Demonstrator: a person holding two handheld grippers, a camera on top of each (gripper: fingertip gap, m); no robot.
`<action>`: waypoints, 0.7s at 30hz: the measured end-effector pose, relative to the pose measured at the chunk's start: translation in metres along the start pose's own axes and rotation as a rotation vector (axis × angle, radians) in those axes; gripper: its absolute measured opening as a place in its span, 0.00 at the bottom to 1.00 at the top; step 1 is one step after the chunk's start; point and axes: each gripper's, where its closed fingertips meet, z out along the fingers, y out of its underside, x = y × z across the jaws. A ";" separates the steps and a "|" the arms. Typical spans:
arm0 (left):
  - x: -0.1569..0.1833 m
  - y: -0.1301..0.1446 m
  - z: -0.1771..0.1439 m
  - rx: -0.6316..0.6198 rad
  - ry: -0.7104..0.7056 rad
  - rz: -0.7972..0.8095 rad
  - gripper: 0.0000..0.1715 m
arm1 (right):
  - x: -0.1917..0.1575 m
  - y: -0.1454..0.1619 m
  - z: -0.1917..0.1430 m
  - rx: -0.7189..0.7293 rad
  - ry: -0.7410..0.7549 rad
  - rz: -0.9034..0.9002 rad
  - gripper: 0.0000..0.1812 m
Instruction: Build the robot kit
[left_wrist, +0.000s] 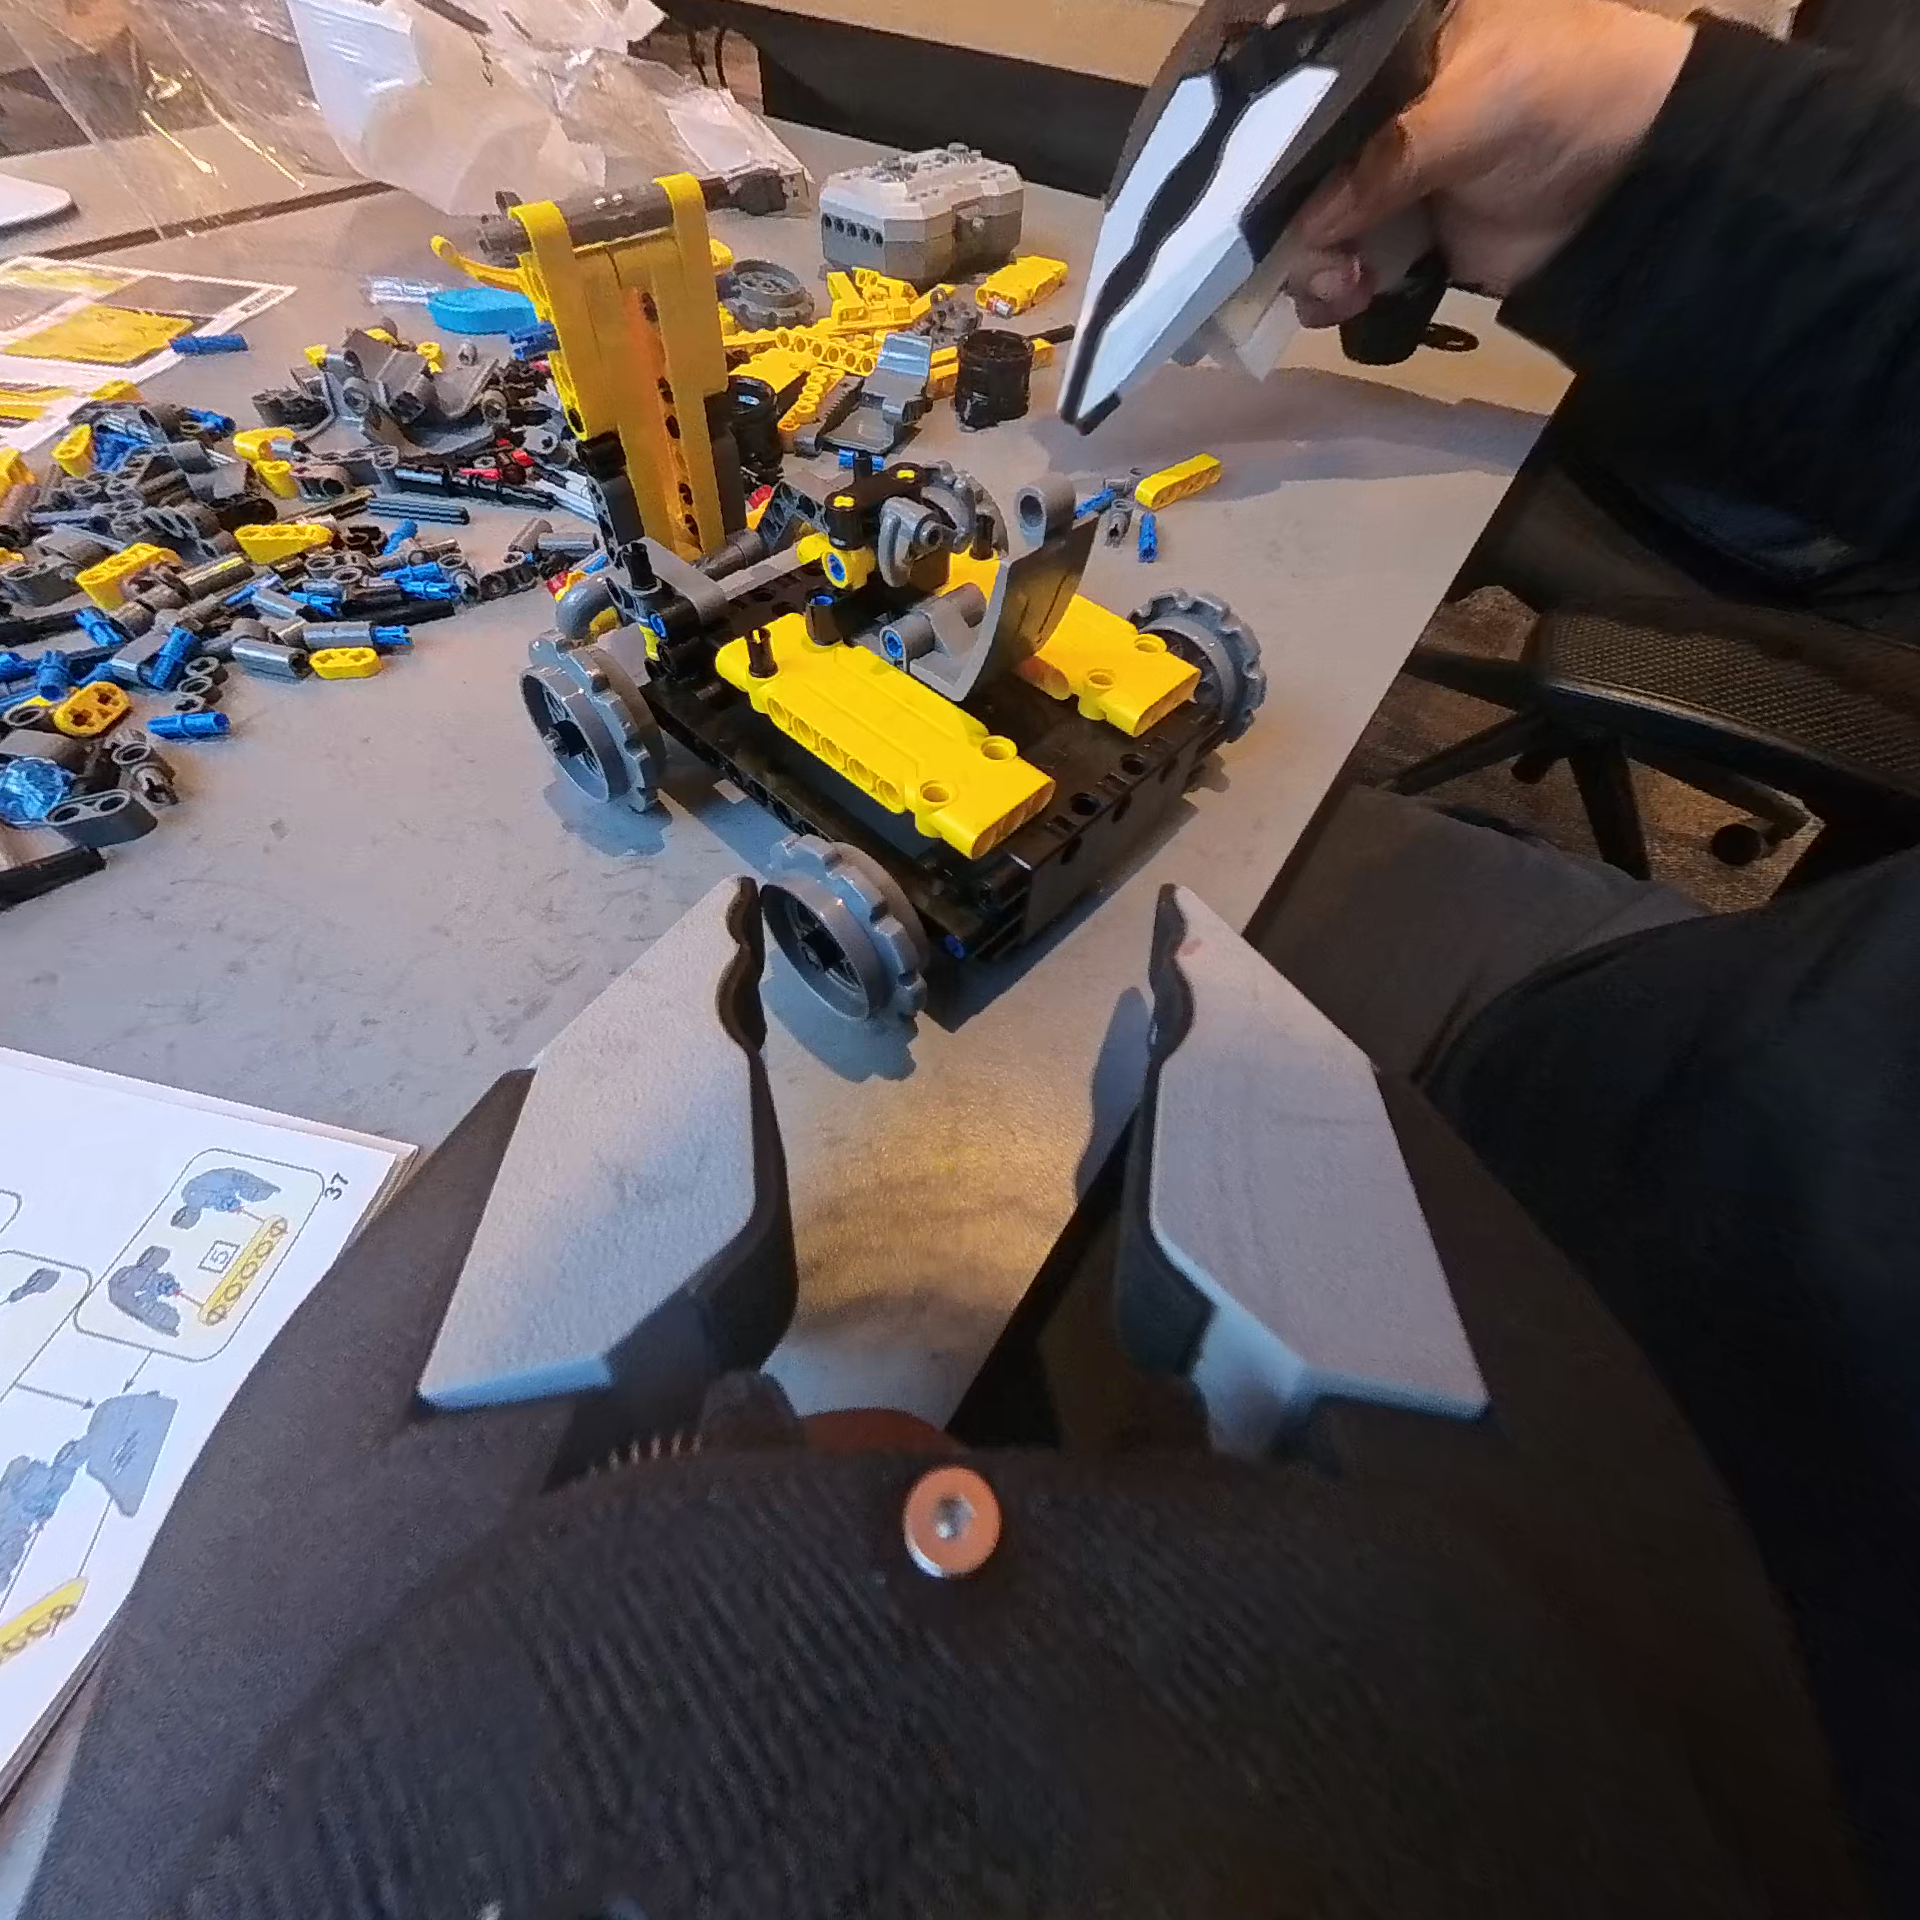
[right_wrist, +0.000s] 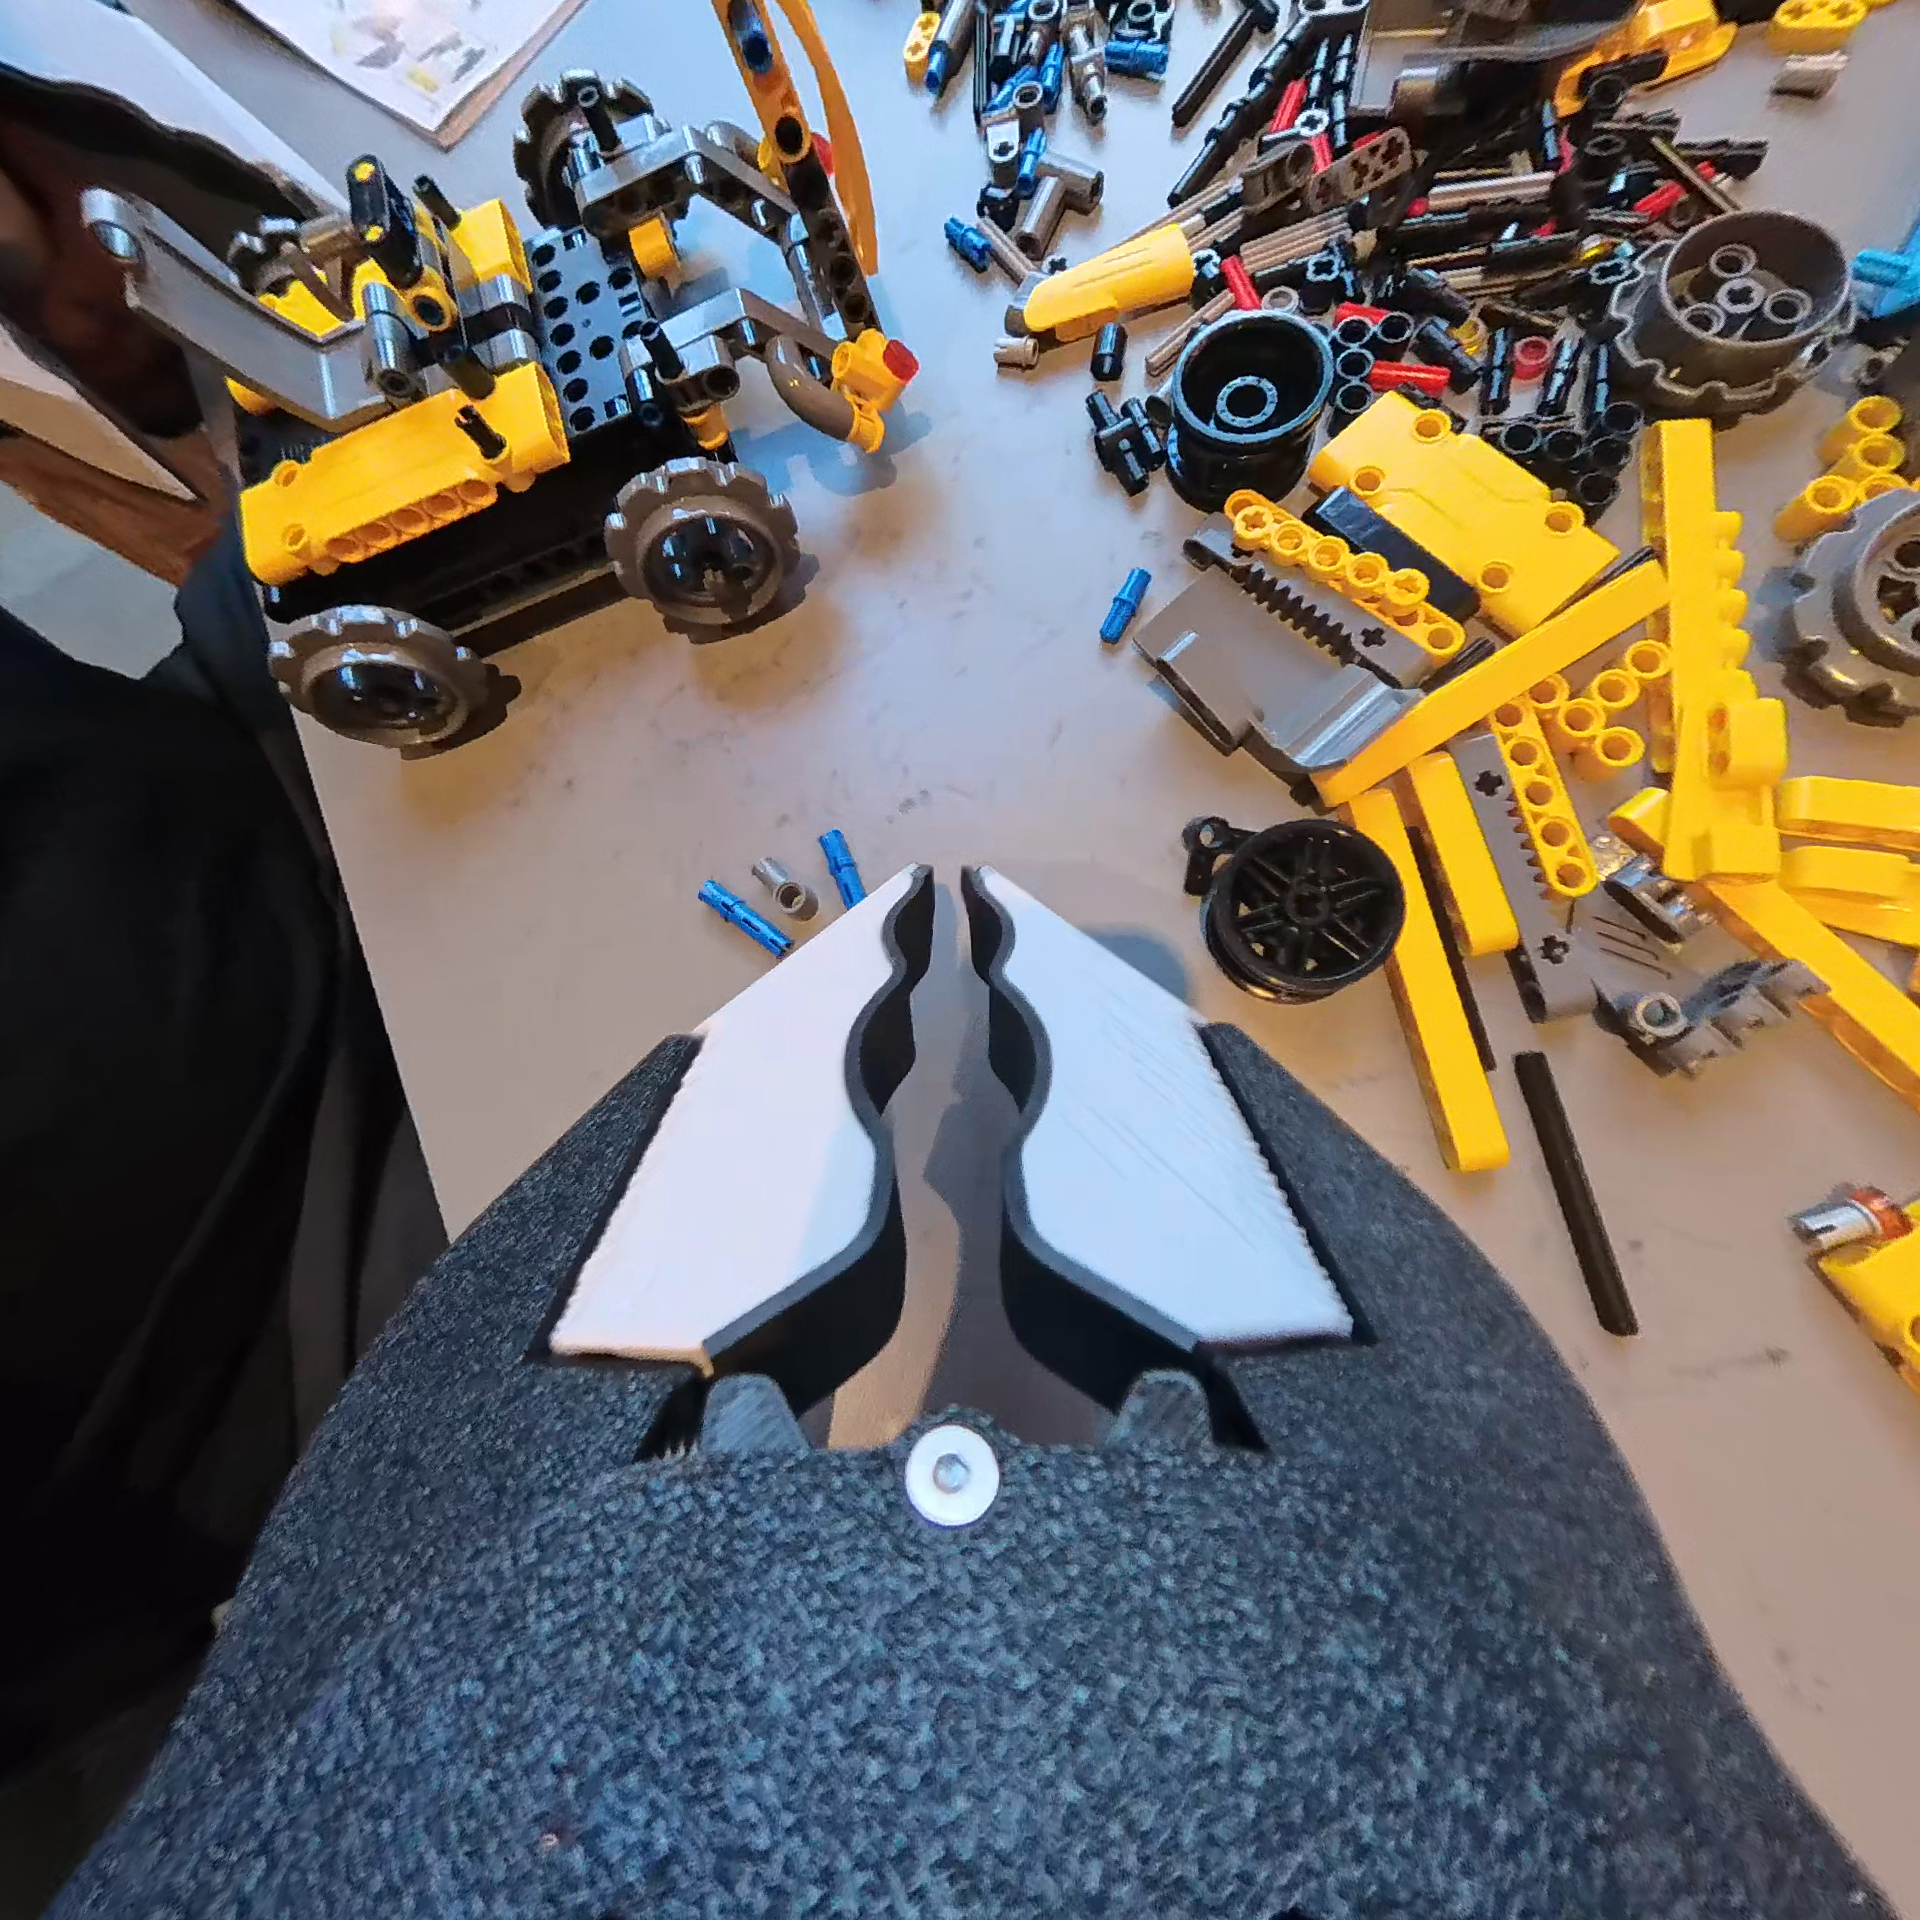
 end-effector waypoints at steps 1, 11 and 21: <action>0.000 0.000 0.000 0.000 0.000 0.000 0.42 | 0.000 -0.002 -0.001 0.013 0.004 -0.002 0.03; 0.000 0.000 0.000 0.000 0.000 0.001 0.42 | -0.006 -0.031 -0.019 0.237 0.088 -0.107 0.03; 0.000 0.000 0.000 0.001 0.006 0.001 0.42 | -0.062 -0.036 0.034 0.054 0.012 -0.291 0.05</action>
